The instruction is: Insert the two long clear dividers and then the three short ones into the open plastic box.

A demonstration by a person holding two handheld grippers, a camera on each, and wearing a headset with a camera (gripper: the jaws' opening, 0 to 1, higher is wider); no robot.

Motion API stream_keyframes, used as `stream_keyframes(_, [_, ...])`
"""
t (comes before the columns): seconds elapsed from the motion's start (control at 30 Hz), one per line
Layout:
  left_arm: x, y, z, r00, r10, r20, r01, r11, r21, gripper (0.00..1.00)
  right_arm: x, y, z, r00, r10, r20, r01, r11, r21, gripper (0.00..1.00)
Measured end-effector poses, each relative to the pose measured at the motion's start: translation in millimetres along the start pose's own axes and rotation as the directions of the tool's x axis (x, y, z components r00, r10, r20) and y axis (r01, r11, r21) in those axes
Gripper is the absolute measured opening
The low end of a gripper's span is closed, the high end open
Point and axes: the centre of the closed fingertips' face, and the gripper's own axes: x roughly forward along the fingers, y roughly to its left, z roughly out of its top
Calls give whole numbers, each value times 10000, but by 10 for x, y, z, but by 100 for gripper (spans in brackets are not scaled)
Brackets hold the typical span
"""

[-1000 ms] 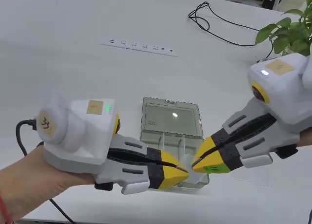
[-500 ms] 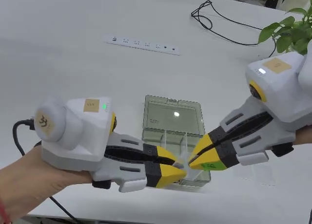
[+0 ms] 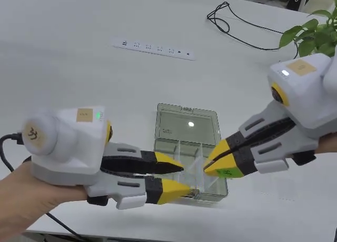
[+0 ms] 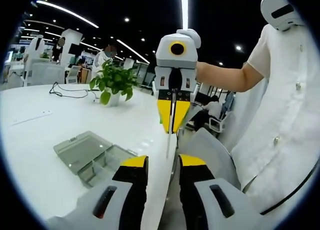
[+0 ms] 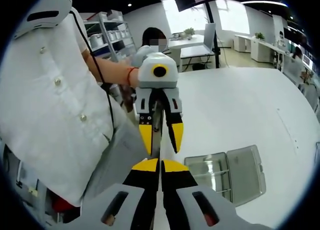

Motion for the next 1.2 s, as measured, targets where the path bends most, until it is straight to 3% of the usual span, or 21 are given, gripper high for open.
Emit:
stream_keyframes(0.2, [-103, 126, -53, 9984, 541, -145, -542, 9985, -30, 33, -12, -59, 11, 9996, -280, 46, 280, 9996, -4, 3])
stream_keyframes(0.4, [-200, 245, -77, 9945, 1039, -118, -1038, 9946, 74, 44, -21, -179, -12, 9980, -636, -7, 636, 9980, 54, 3])
stream_keyframes(0.53, [-245, 302, -128, 9916, 1258, -314, -1254, 9920, 165, 48, -10, -290, -18, 9958, -919, -20, 919, 9957, 108, 3])
stream_keyframes(0.87, [-307, 443, -273, 9839, 1668, -645, -1651, 9858, 308, 67, 129, -600, -49, 9885, -1511, -40, 1512, 9882, 250, 3])
stream_keyframes(1.1, [-325, 505, -385, 9804, 1750, -905, -1740, 9846, 197, 81, 272, -859, -171, 9823, -1870, 38, 1866, 9813, 464, 3])
stream_keyframes(1.2, [-320, 516, -428, 9789, 1748, -1058, -1745, 9846, 117, 85, 337, -900, -203, 9812, -1930, 66, 1924, 9799, 526, 3])
